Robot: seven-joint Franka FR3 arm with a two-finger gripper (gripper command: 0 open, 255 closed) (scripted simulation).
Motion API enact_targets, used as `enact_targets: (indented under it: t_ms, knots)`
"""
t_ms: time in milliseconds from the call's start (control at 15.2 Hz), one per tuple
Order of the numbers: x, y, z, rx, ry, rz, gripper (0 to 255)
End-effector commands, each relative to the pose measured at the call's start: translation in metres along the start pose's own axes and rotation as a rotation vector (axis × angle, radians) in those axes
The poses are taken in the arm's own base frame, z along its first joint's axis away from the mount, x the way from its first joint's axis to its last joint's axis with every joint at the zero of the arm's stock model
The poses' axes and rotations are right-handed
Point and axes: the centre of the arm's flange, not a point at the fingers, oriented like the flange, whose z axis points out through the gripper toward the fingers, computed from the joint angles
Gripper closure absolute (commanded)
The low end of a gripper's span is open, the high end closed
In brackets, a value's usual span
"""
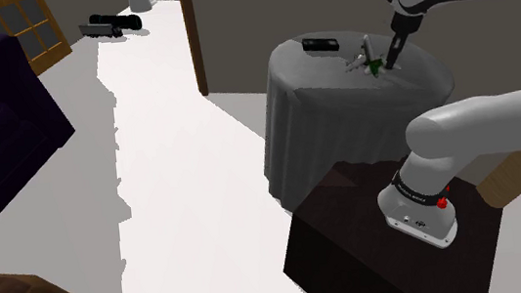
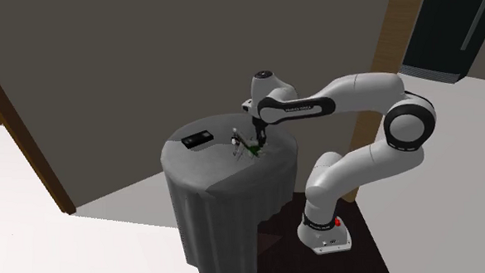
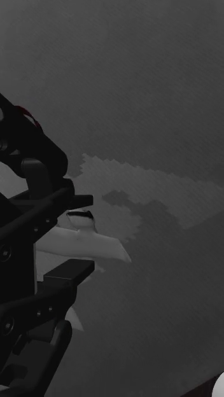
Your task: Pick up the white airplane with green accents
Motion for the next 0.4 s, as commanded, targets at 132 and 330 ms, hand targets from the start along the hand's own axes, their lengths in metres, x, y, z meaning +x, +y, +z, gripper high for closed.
enact_targets:
  t_ms: [132, 330]
  knots:
    - [0.000, 0.004, -0.021, 0.000, 0.000, 0.000, 255]
    - [0.000, 0.006, -0.027, 0.000, 0.000, 0.000, 255]
